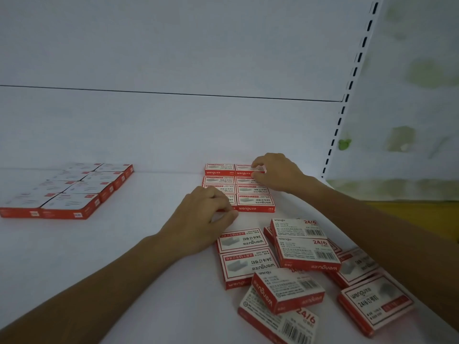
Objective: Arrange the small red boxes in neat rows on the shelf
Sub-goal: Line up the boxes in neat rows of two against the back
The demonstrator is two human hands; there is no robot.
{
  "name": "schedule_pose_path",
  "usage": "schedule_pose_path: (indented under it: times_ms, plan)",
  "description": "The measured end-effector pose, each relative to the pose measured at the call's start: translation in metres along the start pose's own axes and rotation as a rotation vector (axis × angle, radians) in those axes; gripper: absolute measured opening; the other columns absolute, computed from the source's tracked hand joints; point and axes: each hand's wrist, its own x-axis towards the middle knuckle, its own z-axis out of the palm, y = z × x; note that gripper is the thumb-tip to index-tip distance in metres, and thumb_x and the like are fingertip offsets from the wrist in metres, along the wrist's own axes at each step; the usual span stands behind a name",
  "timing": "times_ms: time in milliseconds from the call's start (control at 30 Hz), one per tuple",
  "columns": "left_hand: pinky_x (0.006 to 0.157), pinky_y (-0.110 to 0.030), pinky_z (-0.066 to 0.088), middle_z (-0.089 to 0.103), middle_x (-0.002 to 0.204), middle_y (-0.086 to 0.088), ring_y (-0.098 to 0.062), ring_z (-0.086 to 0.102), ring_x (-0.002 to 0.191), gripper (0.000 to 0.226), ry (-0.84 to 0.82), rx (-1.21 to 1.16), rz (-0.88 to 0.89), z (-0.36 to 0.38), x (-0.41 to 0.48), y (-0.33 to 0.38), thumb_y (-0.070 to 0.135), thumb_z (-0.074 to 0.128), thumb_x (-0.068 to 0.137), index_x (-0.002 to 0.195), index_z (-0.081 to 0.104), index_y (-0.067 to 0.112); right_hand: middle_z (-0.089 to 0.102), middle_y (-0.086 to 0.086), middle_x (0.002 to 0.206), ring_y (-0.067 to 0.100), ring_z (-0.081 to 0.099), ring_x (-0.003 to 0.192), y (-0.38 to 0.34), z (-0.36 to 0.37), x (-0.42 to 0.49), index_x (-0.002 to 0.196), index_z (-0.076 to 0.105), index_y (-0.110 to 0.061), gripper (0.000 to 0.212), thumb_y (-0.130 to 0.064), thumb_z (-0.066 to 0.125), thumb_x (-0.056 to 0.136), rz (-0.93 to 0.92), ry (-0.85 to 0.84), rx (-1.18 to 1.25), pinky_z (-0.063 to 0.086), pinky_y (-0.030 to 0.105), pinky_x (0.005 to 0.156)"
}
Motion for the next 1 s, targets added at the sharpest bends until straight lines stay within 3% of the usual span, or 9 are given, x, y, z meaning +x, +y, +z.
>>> schedule_pose_path:
  times_ms: [200, 333, 467, 567, 633, 733, 800, 933, 1000]
  plan:
    - [0.093, -0.027, 0.038, 0.059, 0.11, 0.009, -0.006, 0.046, 0.104, 0.026, -0.022, -0.121, 0.051, 0.001, -0.002, 0.023, 0.04, 0.047, 0.09, 0.099, 0.065, 0.023, 0.063, 0.004, 0.111, 0.018, 0.06, 0.092, -0.001, -0.022, -0.042, 0.106, 0.064, -0.014, 0.025, -0.031, 0.056, 0.089, 0.004, 0.016, 0.085, 0.051, 0.036, 0.084]
    - [0.08, -0.012, 0.035, 0.057, 0.104, 0.018, 0.005, 0.047, 0.094, 0.024, -0.057, -0.207, 0.128, -0.002, -0.005, 0.039, 0.042, 0.051, 0.088, 0.104, 0.062, 0.029, 0.067, 0.002, 0.103, 0.016, 0.061, 0.086, 0.005, -0.037, -0.076, 0.099, 0.067, -0.016, 0.02, -0.031, 0.056, 0.088, 0.037, -0.012, 0.127, 0.052, 0.034, 0.081]
    - [0.069, -0.003, 0.031, 0.054, 0.109, 0.021, 0.009, 0.044, 0.09, 0.032, -0.116, -0.151, 0.19, 0.0, -0.01, 0.048, 0.038, 0.054, 0.088, 0.118, 0.055, 0.031, 0.066, -0.001, 0.088, 0.003, 0.055, 0.068, 0.015, -0.05, -0.107, 0.096, 0.068, -0.016, 0.024, -0.036, 0.055, 0.089, 0.088, 0.001, 0.143, 0.04, 0.018, 0.061]
    - [0.072, -0.005, 0.031, 0.056, 0.121, 0.016, 0.004, 0.046, 0.099, 0.038, -0.11, -0.158, 0.192, 0.0, -0.01, 0.051, 0.033, 0.056, 0.088, 0.125, 0.05, 0.031, 0.061, -0.01, 0.07, 0.002, 0.055, 0.06, 0.016, -0.053, -0.126, 0.087, 0.067, -0.019, 0.029, -0.043, 0.051, 0.09, 0.13, -0.067, 0.147, 0.037, 0.017, 0.054]
    - [0.075, -0.006, 0.031, 0.054, 0.129, 0.012, 0.003, 0.045, 0.106, 0.041, -0.119, -0.146, 0.194, 0.001, -0.008, 0.052, 0.03, 0.056, 0.089, 0.129, 0.048, 0.031, 0.059, -0.013, 0.072, 0.004, 0.058, 0.063, 0.014, -0.052, -0.135, 0.083, 0.064, -0.023, 0.027, -0.045, 0.05, 0.089, 0.122, -0.128, 0.126, 0.038, 0.017, 0.054]
    - [0.077, -0.004, 0.03, 0.053, 0.132, 0.006, -0.002, 0.047, 0.111, 0.04, -0.155, -0.134, 0.224, 0.002, -0.004, 0.058, 0.025, 0.052, 0.091, 0.13, 0.048, 0.028, 0.063, -0.012, 0.084, 0.003, 0.058, 0.075, 0.012, -0.051, -0.143, 0.093, 0.067, -0.024, 0.026, -0.044, 0.051, 0.089, 0.089, -0.151, 0.116, 0.041, 0.016, 0.06]
    - [0.085, -0.014, 0.034, 0.055, 0.132, 0.002, -0.011, 0.05, 0.116, 0.039, -0.179, -0.122, 0.213, 0.003, 0.0, 0.062, 0.022, 0.051, 0.092, 0.131, 0.049, 0.025, 0.067, -0.007, 0.09, 0.006, 0.06, 0.079, 0.009, -0.052, -0.145, 0.096, 0.068, -0.022, 0.024, -0.039, 0.051, 0.09, 0.087, -0.123, 0.145, 0.045, 0.018, 0.064]
    - [0.086, -0.022, 0.04, 0.056, 0.129, -0.002, -0.015, 0.053, 0.114, 0.041, -0.198, -0.126, 0.177, 0.007, 0.004, 0.062, 0.021, 0.052, 0.091, 0.132, 0.048, 0.023, 0.067, -0.001, 0.08, 0.009, 0.059, 0.065, 0.001, -0.055, -0.143, 0.091, 0.069, -0.012, 0.029, -0.033, 0.049, 0.093, 0.071, -0.054, 0.118, 0.044, 0.02, 0.059]
    - [0.077, -0.014, 0.042, 0.06, 0.122, -0.001, -0.009, 0.056, 0.1, 0.041, -0.154, -0.164, 0.137, 0.007, 0.005, 0.062, 0.024, 0.059, 0.087, 0.128, 0.053, 0.022, 0.063, -0.01, 0.07, 0.002, 0.059, 0.055, -0.003, -0.057, -0.14, 0.088, 0.069, -0.011, 0.029, -0.031, 0.049, 0.093, 0.088, -0.03, 0.206, 0.046, 0.016, 0.054]
